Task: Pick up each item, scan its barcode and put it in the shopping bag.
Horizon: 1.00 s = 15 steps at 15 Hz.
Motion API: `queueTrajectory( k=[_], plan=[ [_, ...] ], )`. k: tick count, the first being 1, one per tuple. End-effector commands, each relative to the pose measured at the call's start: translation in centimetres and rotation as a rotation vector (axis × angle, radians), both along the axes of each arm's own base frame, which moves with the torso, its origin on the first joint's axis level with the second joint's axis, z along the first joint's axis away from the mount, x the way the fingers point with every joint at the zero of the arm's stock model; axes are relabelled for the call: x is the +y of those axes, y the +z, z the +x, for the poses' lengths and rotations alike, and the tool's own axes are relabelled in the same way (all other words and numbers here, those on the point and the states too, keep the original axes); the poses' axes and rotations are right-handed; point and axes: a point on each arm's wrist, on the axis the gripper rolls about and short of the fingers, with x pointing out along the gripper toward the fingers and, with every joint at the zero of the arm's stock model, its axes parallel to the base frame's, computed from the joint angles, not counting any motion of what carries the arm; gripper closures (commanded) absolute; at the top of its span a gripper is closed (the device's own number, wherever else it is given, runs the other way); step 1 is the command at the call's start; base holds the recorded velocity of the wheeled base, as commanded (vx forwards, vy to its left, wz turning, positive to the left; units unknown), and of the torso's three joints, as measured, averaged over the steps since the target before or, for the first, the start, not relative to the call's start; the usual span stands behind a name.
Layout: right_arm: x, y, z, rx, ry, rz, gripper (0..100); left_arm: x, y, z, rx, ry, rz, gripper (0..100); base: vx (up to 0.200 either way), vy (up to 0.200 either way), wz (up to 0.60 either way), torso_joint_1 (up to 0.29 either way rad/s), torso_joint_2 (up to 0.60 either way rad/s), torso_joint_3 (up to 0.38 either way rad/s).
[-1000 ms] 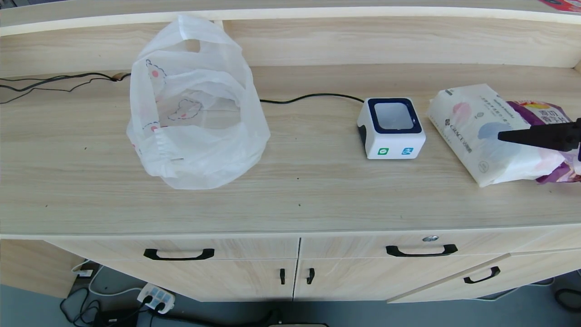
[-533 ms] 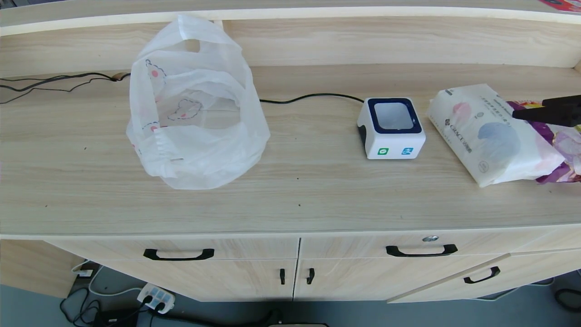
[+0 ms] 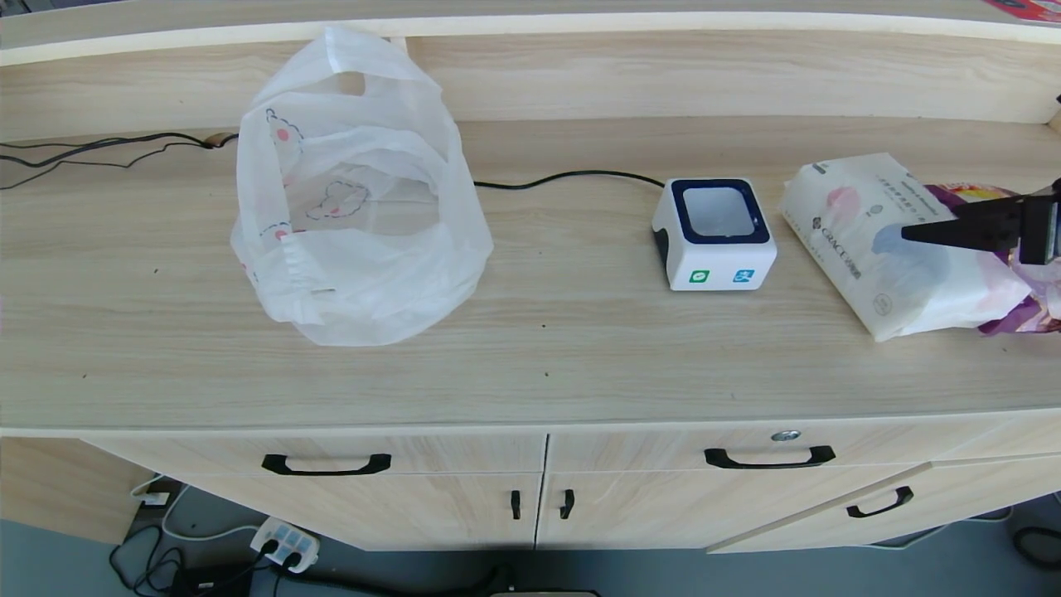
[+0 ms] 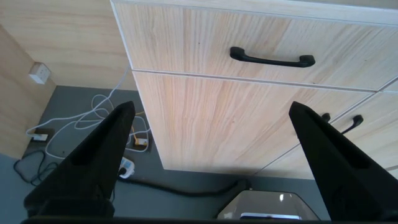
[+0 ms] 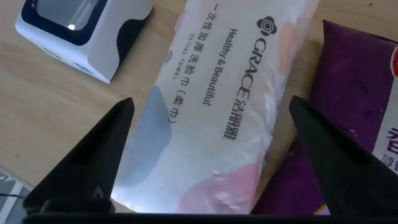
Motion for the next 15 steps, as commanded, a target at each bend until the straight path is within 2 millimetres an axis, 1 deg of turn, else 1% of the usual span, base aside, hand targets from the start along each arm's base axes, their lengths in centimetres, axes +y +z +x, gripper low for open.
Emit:
queueTrajectory(
  k=[1,5,6,8,12,15],
  plan=[
    [0.1,-0.3,0.2,0.010,0.006,0.001,0,0.0,0.0,0.0,0.000,0.000,-0.001,0,0.000,0.000,0.00,0.000,0.00,0.000],
    [0.9,-1.2,0.6,0.043,0.015,-0.002,0,0.0,0.0,0.0,0.000,0.000,0.000,0,0.000,0.000,0.00,0.000,0.00,0.000],
    [1.3,-1.8,0.7,0.068,0.015,0.000,0,0.0,0.0,0.0,0.000,0.002,-0.001,0,0.000,0.000,0.00,0.000,0.00,0.000],
    [1.6,-2.8,1.7,0.105,-0.007,-0.005,0,0.0,0.0,0.0,0.000,0.000,0.000,0,0.000,0.000,0.00,0.000,0.00,0.000],
    [2.0,-3.1,3.5,0.112,0.003,-0.012,0,0.0,0.0,0.0,0.000,0.000,-0.001,0,0.000,0.000,0.00,0.000,0.00,0.000],
    [2.7,-3.9,4.4,0.139,0.001,-0.025,0,0.0,0.0,0.0,0.000,0.000,-0.001,0,0.000,0.000,0.00,0.000,0.00,0.000]
  ],
)
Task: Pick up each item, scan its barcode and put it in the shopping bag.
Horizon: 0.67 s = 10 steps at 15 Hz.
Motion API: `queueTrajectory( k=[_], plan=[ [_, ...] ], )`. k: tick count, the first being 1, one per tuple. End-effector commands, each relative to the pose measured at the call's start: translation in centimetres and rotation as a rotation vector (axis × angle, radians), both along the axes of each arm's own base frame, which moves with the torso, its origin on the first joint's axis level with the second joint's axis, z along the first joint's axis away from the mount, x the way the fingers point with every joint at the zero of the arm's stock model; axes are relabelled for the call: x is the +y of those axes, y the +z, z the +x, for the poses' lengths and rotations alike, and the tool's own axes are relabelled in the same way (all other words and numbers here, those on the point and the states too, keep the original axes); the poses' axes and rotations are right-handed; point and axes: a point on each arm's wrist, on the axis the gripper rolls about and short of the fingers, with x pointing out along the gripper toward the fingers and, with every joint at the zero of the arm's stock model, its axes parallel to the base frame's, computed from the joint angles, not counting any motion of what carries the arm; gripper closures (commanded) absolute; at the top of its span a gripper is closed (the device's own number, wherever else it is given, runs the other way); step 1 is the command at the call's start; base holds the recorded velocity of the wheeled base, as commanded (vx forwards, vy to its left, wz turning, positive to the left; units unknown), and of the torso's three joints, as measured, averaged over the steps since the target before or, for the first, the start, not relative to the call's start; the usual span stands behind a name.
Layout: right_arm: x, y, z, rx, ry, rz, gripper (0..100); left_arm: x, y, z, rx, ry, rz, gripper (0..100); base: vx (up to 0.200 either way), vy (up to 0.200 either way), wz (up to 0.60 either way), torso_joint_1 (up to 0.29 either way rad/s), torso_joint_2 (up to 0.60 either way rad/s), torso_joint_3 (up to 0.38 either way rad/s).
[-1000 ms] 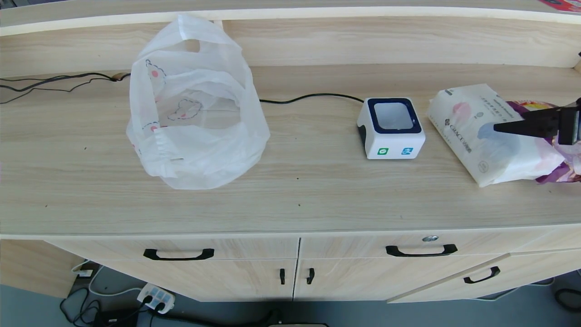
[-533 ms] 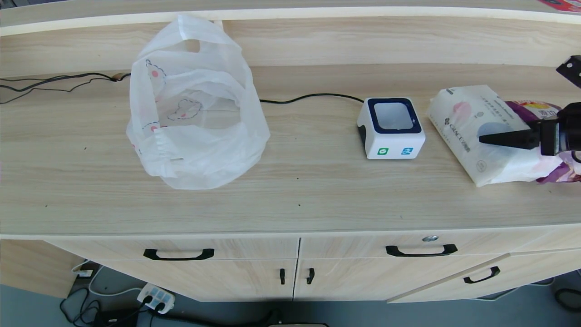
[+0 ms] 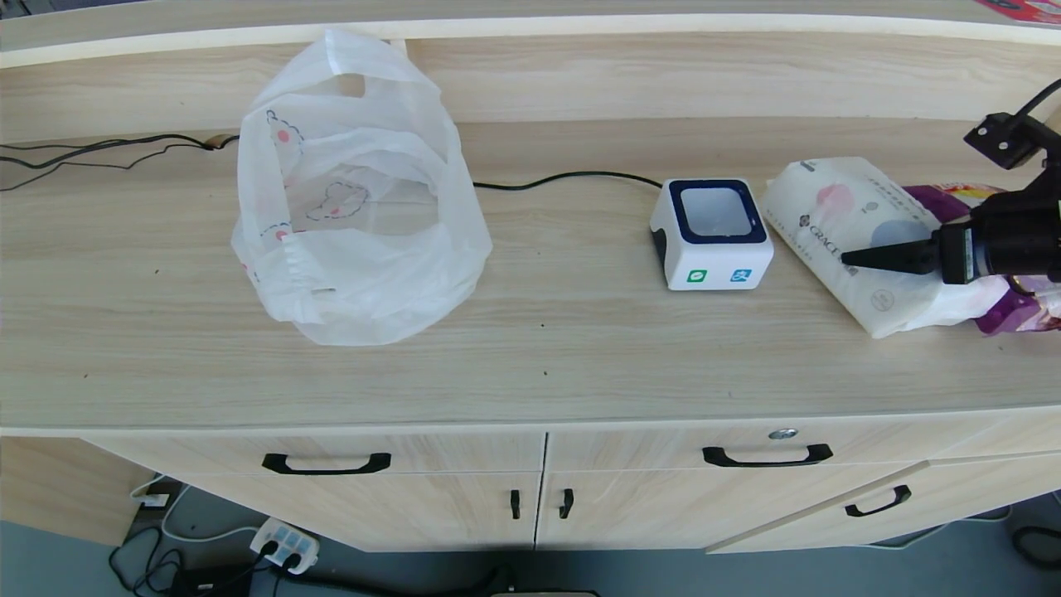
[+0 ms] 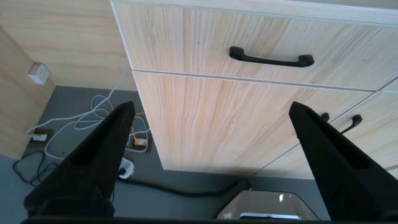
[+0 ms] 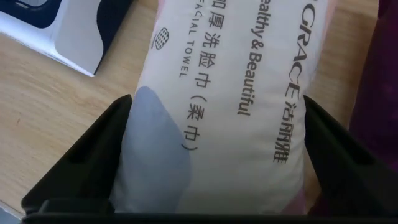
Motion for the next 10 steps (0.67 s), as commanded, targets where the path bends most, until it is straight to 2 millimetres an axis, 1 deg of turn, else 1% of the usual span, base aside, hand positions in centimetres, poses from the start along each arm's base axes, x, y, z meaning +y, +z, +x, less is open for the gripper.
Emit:
queueTrajectory(
  k=[1,2,8,10],
  plan=[
    [0.33,-0.73,0.85,0.025,0.004,-0.002,0,0.00,0.00,0.00,0.000,0.001,0.001,0,0.000,0.000,0.00,0.000,0.00,0.000],
    [0.33,-0.78,0.79,0.028,0.002,-0.002,100,0.00,0.00,0.00,0.000,0.000,0.000,0,0.000,0.000,0.00,0.000,0.00,0.000],
    [0.36,-0.26,0.97,-0.029,0.010,-0.012,100,0.00,0.00,0.00,0.000,0.000,0.000,0,0.000,0.000,0.00,0.000,0.00,0.000],
    [0.41,0.10,0.64,-0.037,0.004,-0.013,100,0.00,0.00,0.00,0.000,0.000,0.000,0,0.000,0.000,0.00,0.000,0.00,0.000]
  ],
)
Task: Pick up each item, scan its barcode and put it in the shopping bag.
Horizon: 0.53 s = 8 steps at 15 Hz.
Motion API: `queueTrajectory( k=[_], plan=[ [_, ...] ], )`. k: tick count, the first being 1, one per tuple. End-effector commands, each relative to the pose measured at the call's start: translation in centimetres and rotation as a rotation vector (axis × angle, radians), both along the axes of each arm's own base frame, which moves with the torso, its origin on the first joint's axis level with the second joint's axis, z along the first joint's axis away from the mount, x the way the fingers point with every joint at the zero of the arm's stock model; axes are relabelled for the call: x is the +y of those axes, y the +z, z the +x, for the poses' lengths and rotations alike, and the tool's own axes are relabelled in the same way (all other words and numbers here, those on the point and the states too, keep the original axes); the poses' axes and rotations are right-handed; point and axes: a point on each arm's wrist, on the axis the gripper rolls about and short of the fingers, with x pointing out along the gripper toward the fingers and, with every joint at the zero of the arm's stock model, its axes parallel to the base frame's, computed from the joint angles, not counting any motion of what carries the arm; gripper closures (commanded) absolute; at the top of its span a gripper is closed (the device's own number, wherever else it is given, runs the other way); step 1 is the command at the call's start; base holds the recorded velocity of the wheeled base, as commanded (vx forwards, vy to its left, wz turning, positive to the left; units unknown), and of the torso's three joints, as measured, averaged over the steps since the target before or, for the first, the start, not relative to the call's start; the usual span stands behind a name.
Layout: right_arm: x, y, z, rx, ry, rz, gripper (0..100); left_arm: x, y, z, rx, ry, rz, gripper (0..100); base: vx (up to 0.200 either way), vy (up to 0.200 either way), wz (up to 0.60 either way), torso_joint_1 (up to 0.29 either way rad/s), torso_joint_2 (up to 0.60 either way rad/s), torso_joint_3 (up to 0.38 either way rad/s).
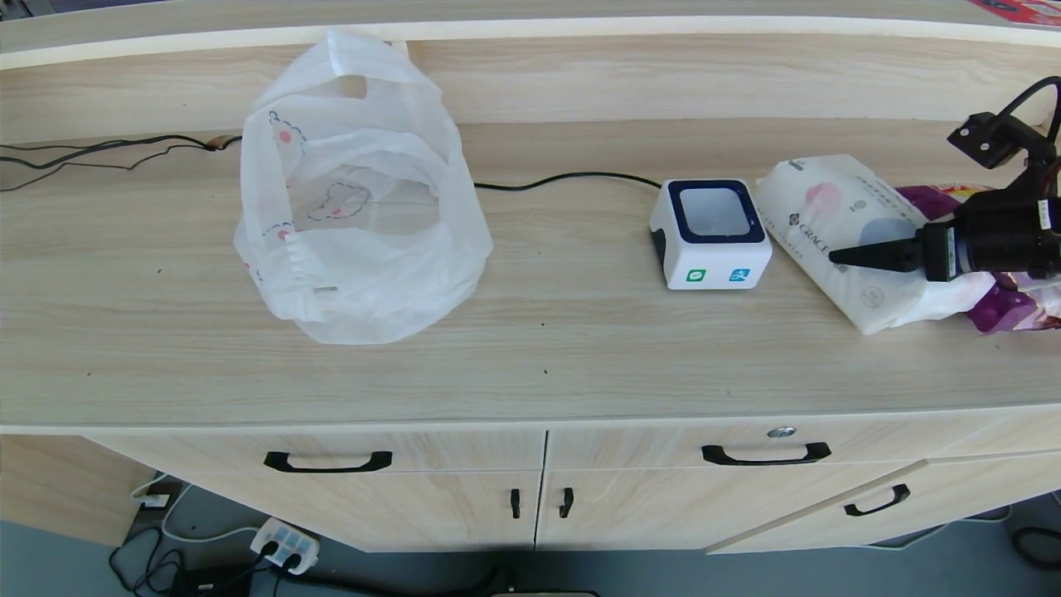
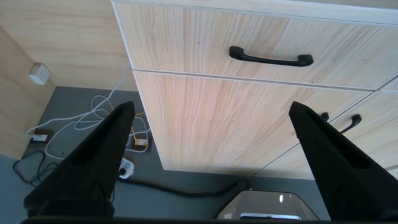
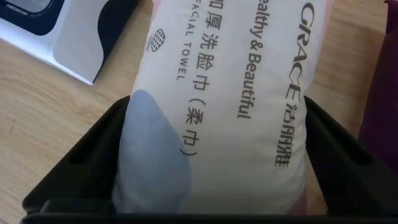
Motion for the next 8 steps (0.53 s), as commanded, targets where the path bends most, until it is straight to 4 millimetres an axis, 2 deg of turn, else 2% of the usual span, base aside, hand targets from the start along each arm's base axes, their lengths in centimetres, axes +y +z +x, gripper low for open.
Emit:
queueTrajectory(
  k=[1,8],
  plan=[
    [0.0,0.4,-0.5,-0.010,-0.005,-0.001,100,0.0,0.0,0.0,0.000,0.000,-0.001,0,0.000,0.000,0.00,0.000,0.00,0.000],
    [0.1,3.1,-3.4,-0.074,-0.049,0.039,100,0.0,0.0,0.0,0.000,0.000,0.001,0,0.000,0.000,0.00,0.000,0.00,0.000]
  ],
)
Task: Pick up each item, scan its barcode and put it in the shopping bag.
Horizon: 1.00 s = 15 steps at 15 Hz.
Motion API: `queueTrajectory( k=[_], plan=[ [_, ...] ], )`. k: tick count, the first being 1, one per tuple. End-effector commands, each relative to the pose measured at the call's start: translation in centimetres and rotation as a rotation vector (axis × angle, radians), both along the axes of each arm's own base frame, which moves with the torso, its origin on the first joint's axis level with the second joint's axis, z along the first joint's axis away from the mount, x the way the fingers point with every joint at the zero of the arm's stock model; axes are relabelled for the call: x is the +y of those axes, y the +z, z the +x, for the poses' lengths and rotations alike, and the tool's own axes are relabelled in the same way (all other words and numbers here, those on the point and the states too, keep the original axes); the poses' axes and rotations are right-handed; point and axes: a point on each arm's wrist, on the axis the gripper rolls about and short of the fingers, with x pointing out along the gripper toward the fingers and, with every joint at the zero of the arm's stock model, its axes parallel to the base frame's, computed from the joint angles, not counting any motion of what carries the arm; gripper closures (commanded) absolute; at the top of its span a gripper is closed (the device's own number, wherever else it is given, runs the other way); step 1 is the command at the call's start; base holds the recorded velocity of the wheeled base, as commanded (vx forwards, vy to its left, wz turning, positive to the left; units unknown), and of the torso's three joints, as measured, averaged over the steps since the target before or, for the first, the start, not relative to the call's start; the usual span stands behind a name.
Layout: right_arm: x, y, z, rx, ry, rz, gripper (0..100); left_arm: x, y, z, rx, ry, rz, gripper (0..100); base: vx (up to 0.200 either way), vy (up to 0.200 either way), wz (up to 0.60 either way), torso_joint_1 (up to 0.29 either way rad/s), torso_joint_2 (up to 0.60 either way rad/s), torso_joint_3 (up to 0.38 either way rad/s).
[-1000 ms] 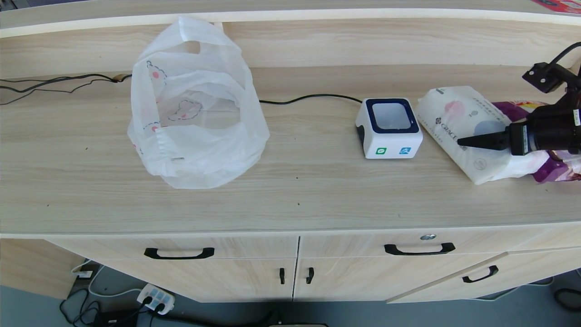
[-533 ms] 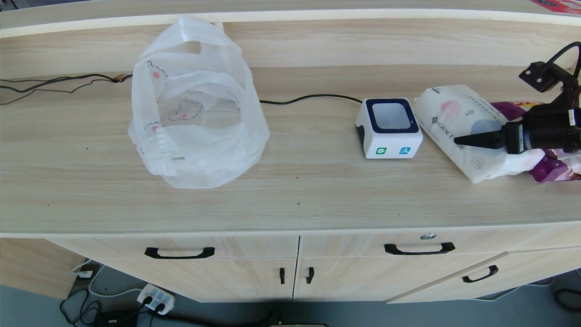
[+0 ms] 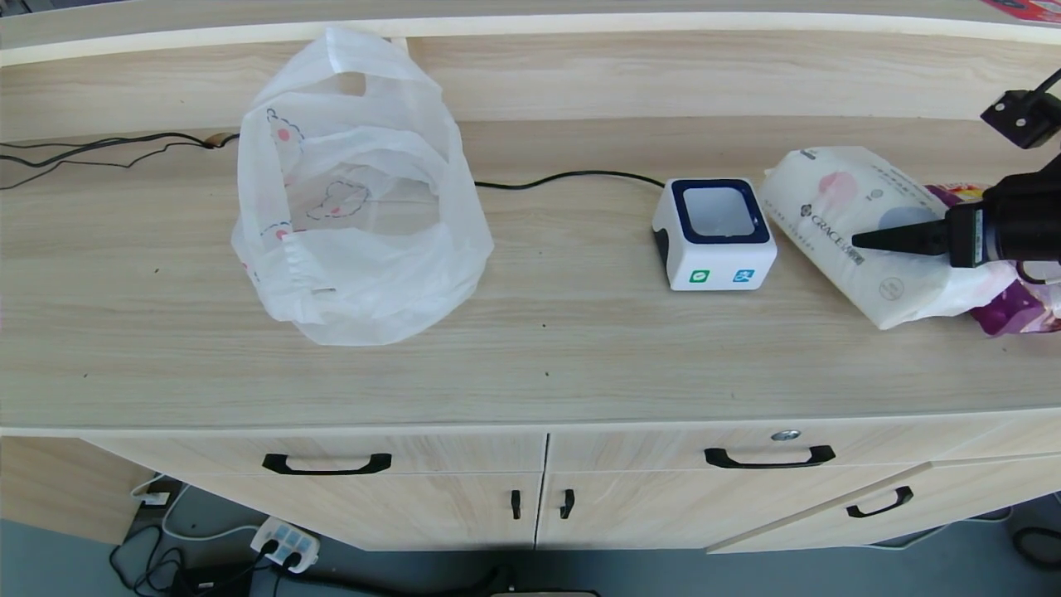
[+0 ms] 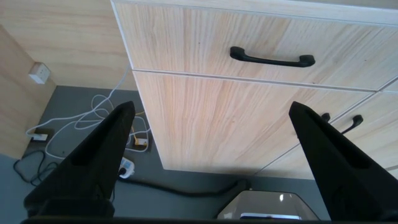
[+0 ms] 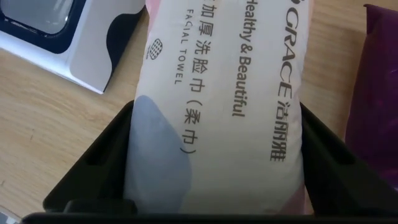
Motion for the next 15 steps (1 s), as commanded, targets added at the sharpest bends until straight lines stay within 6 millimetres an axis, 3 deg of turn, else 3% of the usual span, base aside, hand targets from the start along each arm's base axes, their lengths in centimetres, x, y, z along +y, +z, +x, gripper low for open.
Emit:
queueTrajectory(
  k=[1,4,7,10,15],
  plan=[
    [0.1,1.2,-1.5,-0.040,-0.018,-0.012,100,0.0,0.0,0.0,0.000,0.000,0.001,0,0.000,0.000,0.00,0.000,0.00,0.000],
    [0.3,0.9,-2.5,-0.031,-0.051,-0.027,100,0.0,0.0,0.0,0.000,0.000,-0.001,0,0.000,0.000,0.00,0.000,0.00,0.000],
    [0.8,0.8,-5.9,-0.027,-0.086,-0.015,100,0.0,0.0,0.0,0.000,0.000,-0.001,0,0.000,0.000,0.00,0.000,0.00,0.000],
    [1.2,0.1,-7.5,-0.081,-0.088,-0.005,100,0.0,0.0,0.0,0.000,0.000,-0.001,0,0.000,0.000,0.00,0.000,0.00,0.000],
    [5.4,2.7,-13.5,-0.185,-0.060,0.243,100,0.0,0.0,0.0,0.000,0.000,-0.001,0,0.000,0.000,0.00,0.000,0.00,0.000]
  ],
)
